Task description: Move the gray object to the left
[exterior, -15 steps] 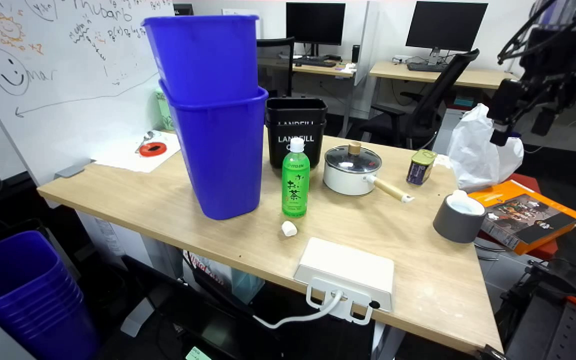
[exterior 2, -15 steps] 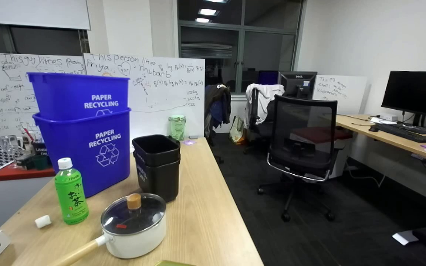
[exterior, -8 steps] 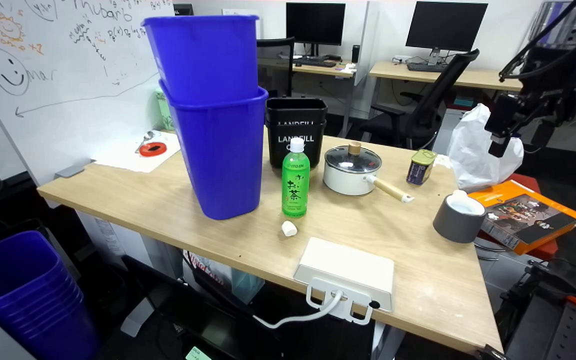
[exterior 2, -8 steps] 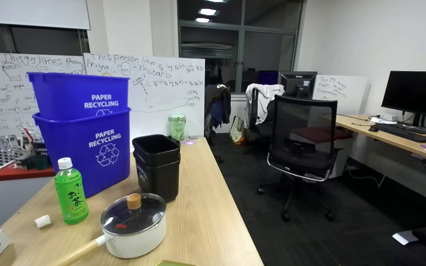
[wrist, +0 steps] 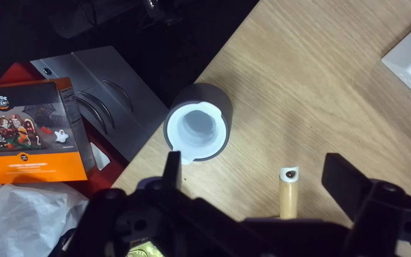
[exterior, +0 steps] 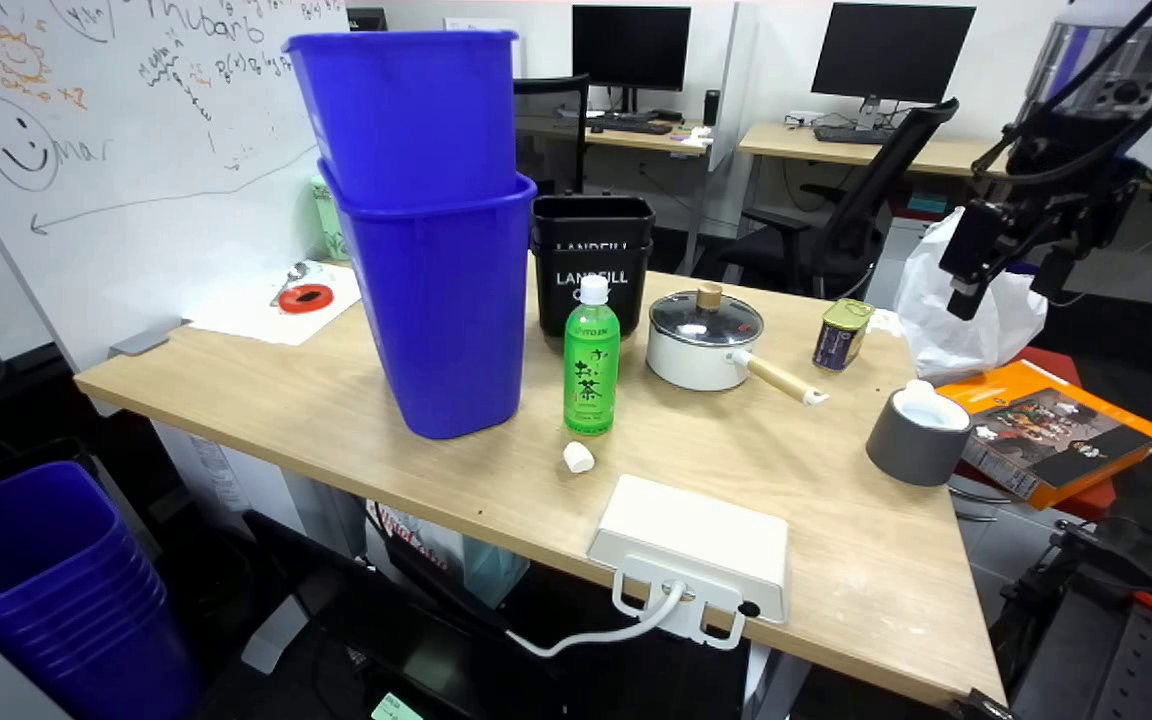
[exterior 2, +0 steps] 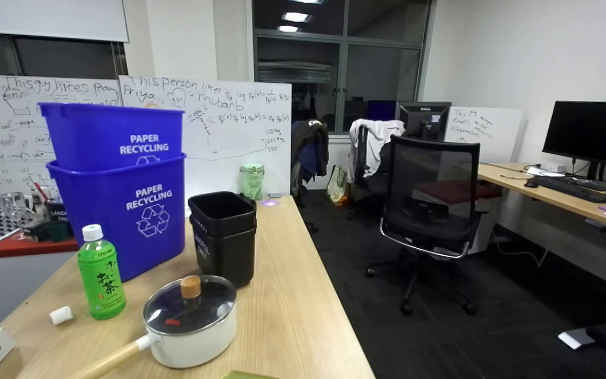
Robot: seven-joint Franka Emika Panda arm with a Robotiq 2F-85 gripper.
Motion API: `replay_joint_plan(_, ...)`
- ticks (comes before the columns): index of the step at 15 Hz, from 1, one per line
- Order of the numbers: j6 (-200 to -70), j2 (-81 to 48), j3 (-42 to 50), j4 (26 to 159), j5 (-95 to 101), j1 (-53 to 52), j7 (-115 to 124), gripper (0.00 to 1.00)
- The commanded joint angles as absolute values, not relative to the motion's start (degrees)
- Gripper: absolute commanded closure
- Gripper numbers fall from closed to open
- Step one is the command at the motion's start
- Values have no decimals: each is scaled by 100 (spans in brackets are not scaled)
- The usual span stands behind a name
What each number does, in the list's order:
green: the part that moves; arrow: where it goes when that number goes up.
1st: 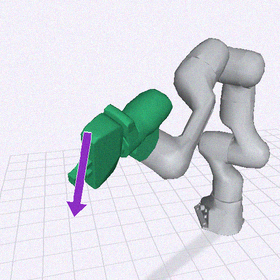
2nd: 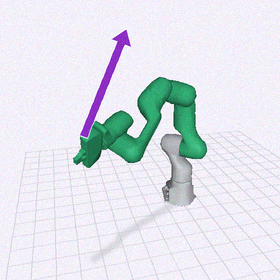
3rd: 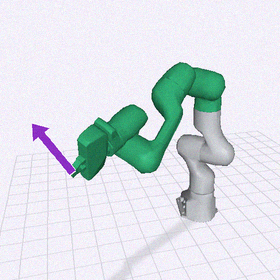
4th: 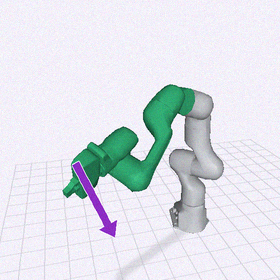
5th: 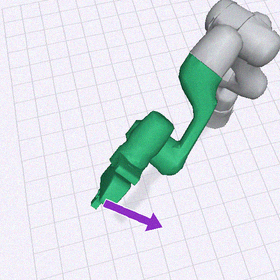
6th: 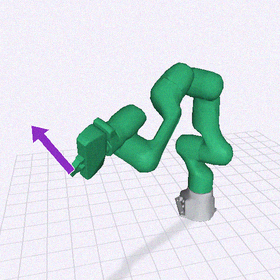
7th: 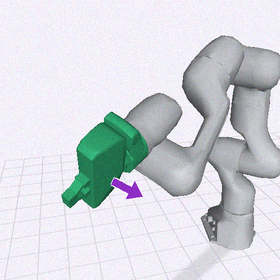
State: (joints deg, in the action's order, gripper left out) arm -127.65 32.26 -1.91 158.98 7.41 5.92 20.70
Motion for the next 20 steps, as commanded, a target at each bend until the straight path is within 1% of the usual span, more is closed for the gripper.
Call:
replay_joint_plan(1, -13340, 2685, -372, 15895, 882, 780, 2288, 0)
replay_joint_plan(6, -13912, 1935, -425, 15917, 1161, 1052, 3126, 0)
replay_joint_plan(12, -14925, 894, -283, 15936, 1646, 1301, 4144, 0)
replay_joint_plan(20, -16325, -317, 329, 15939, 2890, 1028, 5084, 0)
